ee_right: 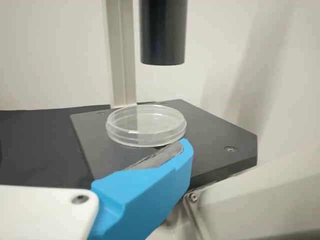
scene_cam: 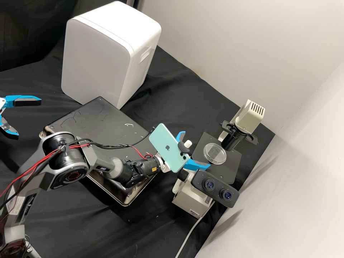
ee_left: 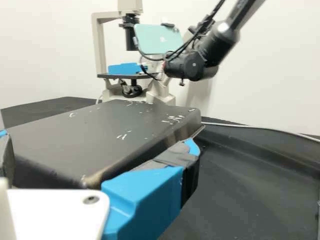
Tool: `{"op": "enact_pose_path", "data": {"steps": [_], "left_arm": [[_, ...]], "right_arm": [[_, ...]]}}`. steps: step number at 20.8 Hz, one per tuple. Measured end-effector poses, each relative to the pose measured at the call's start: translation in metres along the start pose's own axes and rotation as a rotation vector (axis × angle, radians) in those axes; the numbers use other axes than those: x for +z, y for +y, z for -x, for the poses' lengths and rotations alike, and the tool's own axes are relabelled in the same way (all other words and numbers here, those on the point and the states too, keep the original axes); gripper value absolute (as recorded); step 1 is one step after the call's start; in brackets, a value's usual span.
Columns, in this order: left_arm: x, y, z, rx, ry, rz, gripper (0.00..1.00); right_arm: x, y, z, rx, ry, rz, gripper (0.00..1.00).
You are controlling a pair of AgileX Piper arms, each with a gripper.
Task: Place the petri dish on the bench
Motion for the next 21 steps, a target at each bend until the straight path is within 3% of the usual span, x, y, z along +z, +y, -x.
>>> {"op": "enact_pose_path", "data": {"steps": [4, 6, 10, 13, 16, 20, 21], "left_arm": [[-0.001, -0.0012, -0.001, -0.003, 0.008, 0.006, 1.00], [-0.001, -0.0008, -0.001, 0.002, 0.018, -0.006, 1.00], [-0.002, -0.0021, -0.002, -0.003, 0.021, 0.002, 1.00], [-0.002, -0.0020, -0.002, -0.003, 0.020, 0.001, 1.00], [-0.001, -0.0022, -0.002, -0.004, 0.020, 0.001, 1.00], [-0.001, -0.0033, -0.003, -0.009, 0.016, 0.004, 1.00], [-0.001, -0.0038, -0.003, -0.011, 0.018, -0.007, 1.00]], "right_arm": [[0.003, 0.004, -0.008, 0.005, -0.012, 0.000, 1.00], [0.002, 0.006, -0.009, 0.011, -0.009, 0.000, 1.00], [0.001, 0.008, -0.018, 0.008, -0.014, 0.001, 1.00], [0.002, 0.007, -0.029, 0.001, -0.023, 0.003, 1.00], [0.006, 0.005, -0.041, -0.014, -0.040, 0.030, 1.00], [0.009, 0.003, -0.054, -0.026, -0.057, 0.032, 1.00], [0.009, 0.003, -0.056, -0.026, -0.059, 0.033, 1.00]]}}
